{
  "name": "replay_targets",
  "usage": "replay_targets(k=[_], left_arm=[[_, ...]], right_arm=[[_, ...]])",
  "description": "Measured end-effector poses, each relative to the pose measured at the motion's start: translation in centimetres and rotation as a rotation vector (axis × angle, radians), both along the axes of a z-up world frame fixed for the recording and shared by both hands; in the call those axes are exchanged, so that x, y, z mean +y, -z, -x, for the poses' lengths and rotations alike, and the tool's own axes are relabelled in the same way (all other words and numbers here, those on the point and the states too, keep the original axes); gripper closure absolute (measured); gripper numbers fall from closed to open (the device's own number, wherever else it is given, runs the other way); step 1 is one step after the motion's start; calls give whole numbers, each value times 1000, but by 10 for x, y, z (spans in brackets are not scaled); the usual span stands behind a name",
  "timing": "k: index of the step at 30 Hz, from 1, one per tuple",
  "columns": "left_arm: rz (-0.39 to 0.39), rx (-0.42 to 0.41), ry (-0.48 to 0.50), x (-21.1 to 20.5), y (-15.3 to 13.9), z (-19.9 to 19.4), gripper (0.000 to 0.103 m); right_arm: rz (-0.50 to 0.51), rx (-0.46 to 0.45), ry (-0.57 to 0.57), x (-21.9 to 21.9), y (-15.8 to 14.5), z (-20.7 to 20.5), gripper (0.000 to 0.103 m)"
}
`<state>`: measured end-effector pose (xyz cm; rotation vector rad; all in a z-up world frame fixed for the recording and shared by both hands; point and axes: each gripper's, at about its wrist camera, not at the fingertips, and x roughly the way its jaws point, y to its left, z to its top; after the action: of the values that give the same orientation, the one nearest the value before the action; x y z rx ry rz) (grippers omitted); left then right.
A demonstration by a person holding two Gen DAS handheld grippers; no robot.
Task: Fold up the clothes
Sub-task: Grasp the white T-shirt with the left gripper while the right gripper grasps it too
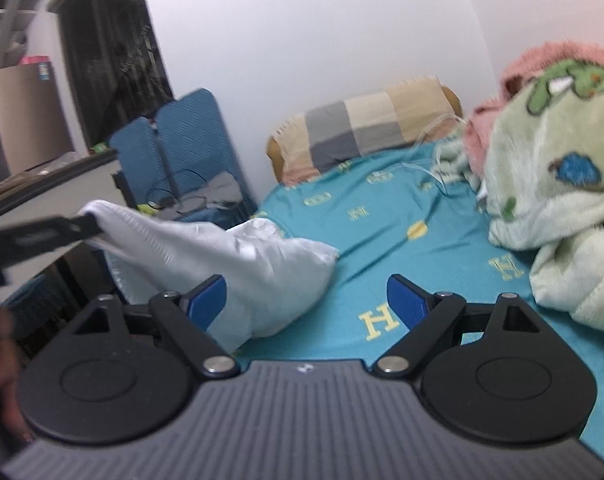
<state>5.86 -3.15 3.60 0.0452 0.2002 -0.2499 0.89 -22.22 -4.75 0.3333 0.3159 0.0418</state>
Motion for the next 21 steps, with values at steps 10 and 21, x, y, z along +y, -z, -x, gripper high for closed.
replay_targets(k=[10,21], left_arm=[[103,-1,48,24,19,55,99],[195,140,-42,74,38,9,99]], right_arm=[[-126,95,-263,35,4,14,18],[-125,305,-177,60,47,-35,68]])
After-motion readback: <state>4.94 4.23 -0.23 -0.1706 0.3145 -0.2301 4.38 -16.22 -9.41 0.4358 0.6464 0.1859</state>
